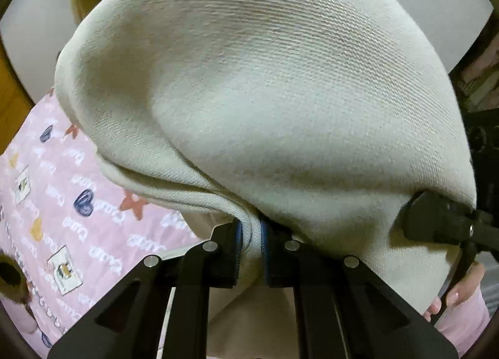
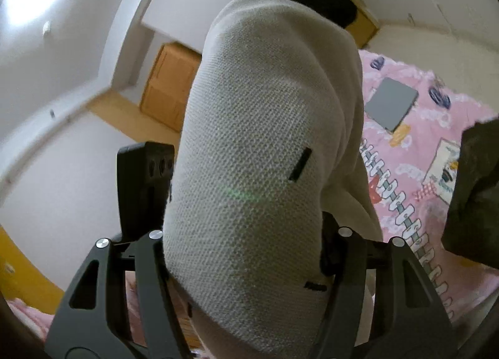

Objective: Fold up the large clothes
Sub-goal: 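Carry the lifted hoodie bundle with both tools onto the dark folded garment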

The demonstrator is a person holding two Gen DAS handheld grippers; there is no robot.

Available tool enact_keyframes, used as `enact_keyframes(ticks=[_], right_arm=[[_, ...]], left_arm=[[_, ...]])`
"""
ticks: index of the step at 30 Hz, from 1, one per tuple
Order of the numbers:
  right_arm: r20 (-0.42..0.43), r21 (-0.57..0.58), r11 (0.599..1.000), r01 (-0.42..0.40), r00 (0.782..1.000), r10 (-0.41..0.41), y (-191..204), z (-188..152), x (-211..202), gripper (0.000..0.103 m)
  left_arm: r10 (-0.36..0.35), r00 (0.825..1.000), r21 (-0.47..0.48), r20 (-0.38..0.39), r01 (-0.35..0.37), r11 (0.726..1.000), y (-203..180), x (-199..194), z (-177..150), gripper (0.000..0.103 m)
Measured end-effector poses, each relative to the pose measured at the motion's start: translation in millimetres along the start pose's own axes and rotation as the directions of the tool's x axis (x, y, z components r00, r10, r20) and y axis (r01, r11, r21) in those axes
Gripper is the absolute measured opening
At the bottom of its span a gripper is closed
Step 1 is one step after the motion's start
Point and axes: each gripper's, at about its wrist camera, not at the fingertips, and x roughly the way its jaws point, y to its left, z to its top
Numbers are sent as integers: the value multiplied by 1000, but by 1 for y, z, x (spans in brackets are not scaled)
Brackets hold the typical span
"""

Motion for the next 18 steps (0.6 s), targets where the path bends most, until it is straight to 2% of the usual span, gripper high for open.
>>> enact_keyframes(ticks=[4, 8, 11, 13, 14, 16, 18], right_arm=[[-13, 74, 994, -81, 997, 82, -98, 28, -39, 60], [14, 220, 966, -136, 991, 136, -236, 40, -66, 60], [54, 307, 943, -128, 992, 116, -336, 36, -84, 60], [86, 357, 926, -119, 992, 95, -403, 31, -90, 60], [95, 387, 916, -106, 993, 75, -431, 28, -92, 60], [76, 441, 897, -27, 997, -7, -494, 19, -96, 60], [65, 494, 870, -5, 997, -31, -539, 9, -100, 60]], left_arm=[[-7, 998, 5, -62, 7, 1000, -43, 88, 35, 8], [12, 990, 2, -144, -12, 1000, -75, 190, 57, 8], [-8, 976, 1, -220, 8, 1000, -84, 295, 68, 9], [-3, 971, 13, -239, 6, 1000, -89, 358, 72, 9], [-2, 963, 4, -269, 4, 1000, -89, 403, 73, 10], [25, 946, 6, -322, -24, 1000, -89, 466, 72, 12], [75, 935, 35, -346, -67, 997, -88, 500, 67, 14]])
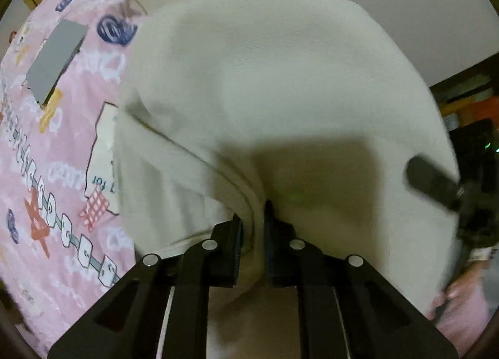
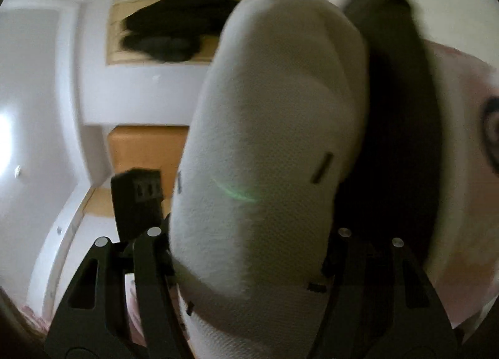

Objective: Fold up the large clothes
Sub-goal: 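Carry the lifted hoodie bundle with both tools onto the dark folded garment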

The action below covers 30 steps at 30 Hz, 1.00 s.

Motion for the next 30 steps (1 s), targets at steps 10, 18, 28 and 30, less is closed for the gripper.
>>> enact_keyframes(ticks=[10, 18, 28, 30], right_arm=[[-71, -147, 973, 179, 979, -191, -10, 9, -17, 70], [-77, -192, 926, 326, 935, -345, 17, -14, -7, 72], [33, -155, 869, 470, 881, -471, 47, -49, -48, 83], [-56, -131, 916, 378, 920, -388, 38, -40, -39, 97]], left_arm=[[-64, 998, -84, 20, 66, 994, 20, -56, -15, 36], [143, 983, -147, -118, -160, 976, 70, -90, -36, 16], [73, 995, 63, 67, -77, 995, -73, -121, 33, 21], [137, 991, 92, -8, -136, 986, -84, -76, 47, 21]])
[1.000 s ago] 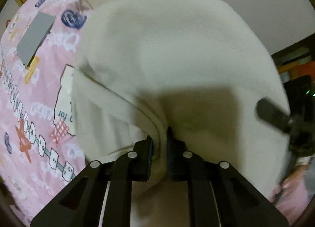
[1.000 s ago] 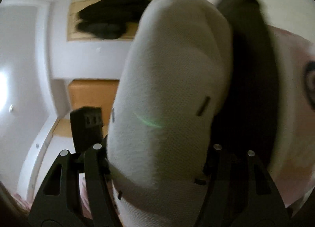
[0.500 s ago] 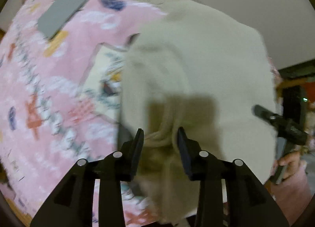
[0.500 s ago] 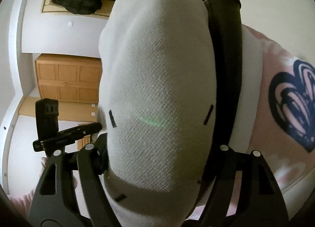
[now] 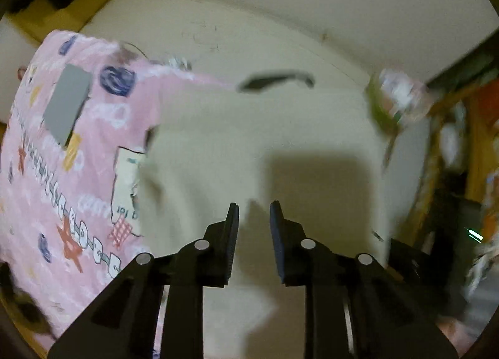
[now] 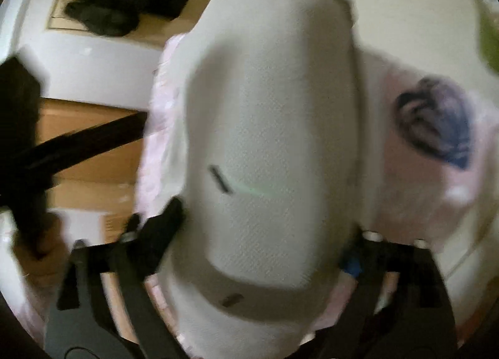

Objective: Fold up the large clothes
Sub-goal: 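Carry the lifted hoodie bundle with both tools onto the dark folded garment, then lower the hoodie onto the dark garment and open both tools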

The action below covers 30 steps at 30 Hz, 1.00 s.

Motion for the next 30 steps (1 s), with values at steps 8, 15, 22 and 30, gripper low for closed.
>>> enact_keyframes(ticks=[8, 15, 22, 30], right_arm=[[-120, -57, 993, -99, 989, 92, -19, 43, 33, 96], [7, -84, 996, 2, 1000, -1, -45, 9, -66, 79], [34, -361, 933, -5, 999, 19, 49, -47, -60, 13], [74, -421, 867, 266, 963, -259, 46, -45, 6, 4]], left_arm=[[214, 975, -108, -62, -220, 970, 40, 67, -10, 34], [205, 977, -140, -64, -212, 967, 49, 76, -20, 32], [117, 993, -208, -13, -117, 971, 54, 61, -30, 32], [-41, 999, -237, 33, 47, 970, 61, 20, -57, 27]])
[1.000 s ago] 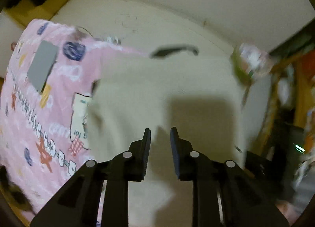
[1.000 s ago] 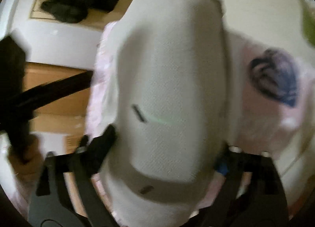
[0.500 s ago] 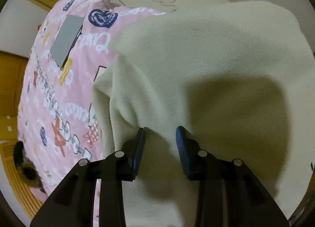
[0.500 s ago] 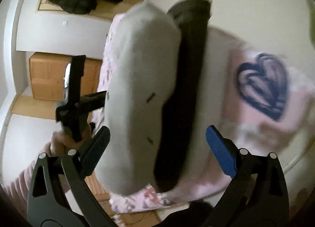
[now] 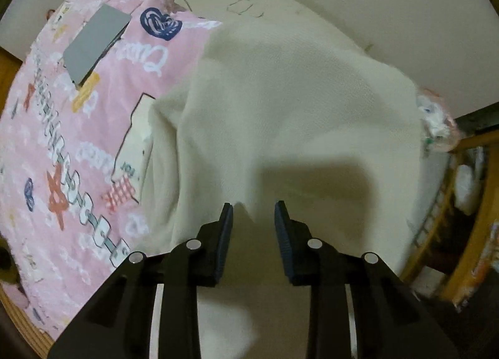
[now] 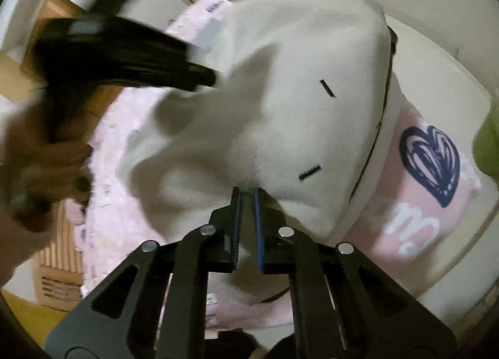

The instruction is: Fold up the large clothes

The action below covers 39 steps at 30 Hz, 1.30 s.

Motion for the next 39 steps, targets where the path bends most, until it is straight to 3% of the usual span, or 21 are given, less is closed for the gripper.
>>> enact_keyframes(ticks=[2, 4, 7, 10, 13, 16, 19, 22, 27, 30, 31, 32, 34, 35, 36, 37, 39], right_arm=[[7, -34, 998, 55, 998, -55, 1, 4, 12, 4], [19, -11, 999, 46, 999, -46, 1, 8, 11, 4], [0, -56, 996, 71, 997, -72, 21, 6, 5, 5], [0, -111, 978, 175, 984, -176, 43, -7, -3, 6], [-25, -73, 971, 229, 973, -231, 49, -22, -5, 6], [-61, -48, 956, 289, 955, -291, 55, -29, -2, 7], [-40, -15, 951, 308, 950, -309, 70, -28, -16, 8], [20, 17, 938, 345, 938, -346, 98, -27, -34, 8], [141, 78, 913, 400, 902, -408, 151, -38, -94, 12], [212, 136, 906, 400, 882, -421, 187, -54, -144, 12], [227, 154, 900, 407, 872, -433, 198, -59, -160, 12], [237, 169, 897, 410, 866, -440, 206, -63, -172, 15], [255, 205, 890, 407, 856, -450, 219, -71, -194, 35], [267, 225, 889, 399, 852, -450, 228, -75, -209, 67], [292, 229, 891, 392, 845, -447, 234, -80, -217, 79], [335, 203, 894, 399, 830, -446, 247, -85, -230, 79], [351, 134, 890, 436, 819, -454, 266, -90, -238, 79]], left_arm=[[-16, 1000, -6, -17, 16, 1000, 5, 2, -19, 27], [1, 998, -18, -61, -2, 1000, 12, 20, -35, 27], [-3, 999, -49, -34, 1, 999, 23, 32, -48, 27], [-51, 999, -95, -7, 50, 994, 31, 28, -67, 27], [-57, 998, -74, -21, 55, 996, 27, 26, -93, 27], [-113, 993, -93, -46, 108, 990, 35, 26, -114, 26], [-118, 992, -38, -33, 117, 992, 39, 17, -119, 25], [-170, 986, -34, 5, 170, 985, 56, -11, -117, 25], [-165, 980, 95, 110, 155, 983, 68, -107, -137, 28], [-171, 974, 135, 151, 151, 979, 68, -159, -166, 47], [-165, 971, 169, 175, 136, 976, 66, -181, -183, 60], [-148, 969, 188, 197, 111, 976, 63, -195, -195, 77], [-121, 955, 214, 270, 63, 975, 57, -229, -225, 83], [-105, 950, 216, 293, 41, 976, 54, -240, -235, 87], [-94, 945, 217, 314, 25, 976, 52, -250, -244, 88], [-91, 935, 226, 342, 12, 974, 48, -264, -256, 89], [-96, 926, 229, 365, 10, 973, 43, -279, -270, 91]])
